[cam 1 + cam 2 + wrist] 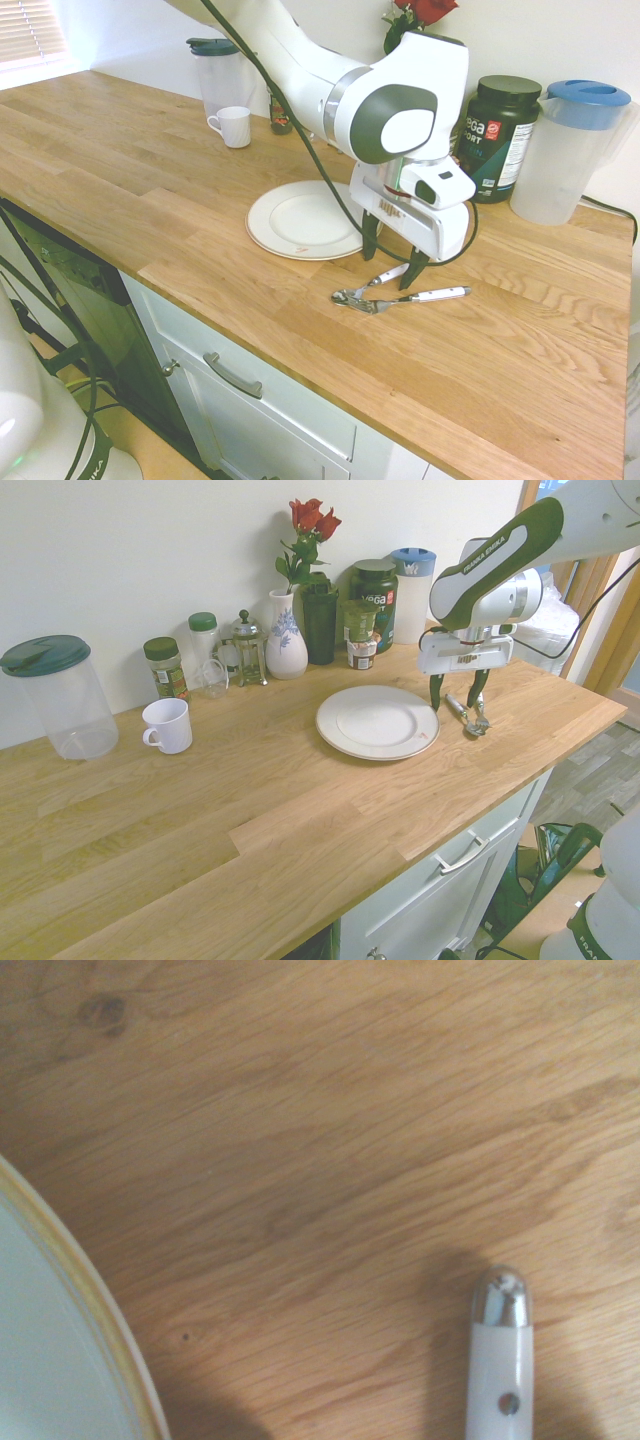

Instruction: Put the spoon into the plate

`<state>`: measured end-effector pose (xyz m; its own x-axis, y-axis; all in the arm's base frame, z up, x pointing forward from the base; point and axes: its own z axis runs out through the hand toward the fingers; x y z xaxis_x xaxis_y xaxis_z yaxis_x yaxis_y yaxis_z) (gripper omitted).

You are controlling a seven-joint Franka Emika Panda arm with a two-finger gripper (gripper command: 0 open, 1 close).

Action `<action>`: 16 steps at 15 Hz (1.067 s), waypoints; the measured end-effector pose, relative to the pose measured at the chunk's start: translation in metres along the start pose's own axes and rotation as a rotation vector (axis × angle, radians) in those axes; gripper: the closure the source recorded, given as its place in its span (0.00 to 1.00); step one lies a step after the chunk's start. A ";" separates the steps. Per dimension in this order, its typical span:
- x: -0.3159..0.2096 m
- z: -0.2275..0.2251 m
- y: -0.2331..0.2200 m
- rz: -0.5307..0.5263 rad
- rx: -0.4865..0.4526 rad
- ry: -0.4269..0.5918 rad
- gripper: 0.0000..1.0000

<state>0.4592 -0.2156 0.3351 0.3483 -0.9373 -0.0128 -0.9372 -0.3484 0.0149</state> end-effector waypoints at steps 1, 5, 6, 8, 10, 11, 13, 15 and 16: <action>0.001 0.001 0.001 -0.003 -0.002 -0.002 1.00; 0.003 0.002 0.003 -0.010 -0.001 -0.002 1.00; 0.003 0.002 0.003 -0.011 -0.002 -0.002 1.00; 0.004 0.002 0.002 -0.011 -0.002 -0.002 1.00; 0.004 0.002 0.001 -0.009 0.001 -0.005 1.00; 0.004 0.002 0.001 -0.010 0.007 -0.009 1.00; 0.004 0.002 0.001 -0.012 0.011 -0.010 1.00; 0.004 0.002 0.000 -0.011 0.014 -0.010 1.00; 0.004 0.002 0.001 -0.011 0.014 -0.010 1.00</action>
<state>0.4601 -0.2196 0.3332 0.3582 -0.9334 -0.0230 -0.9336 -0.3583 0.0009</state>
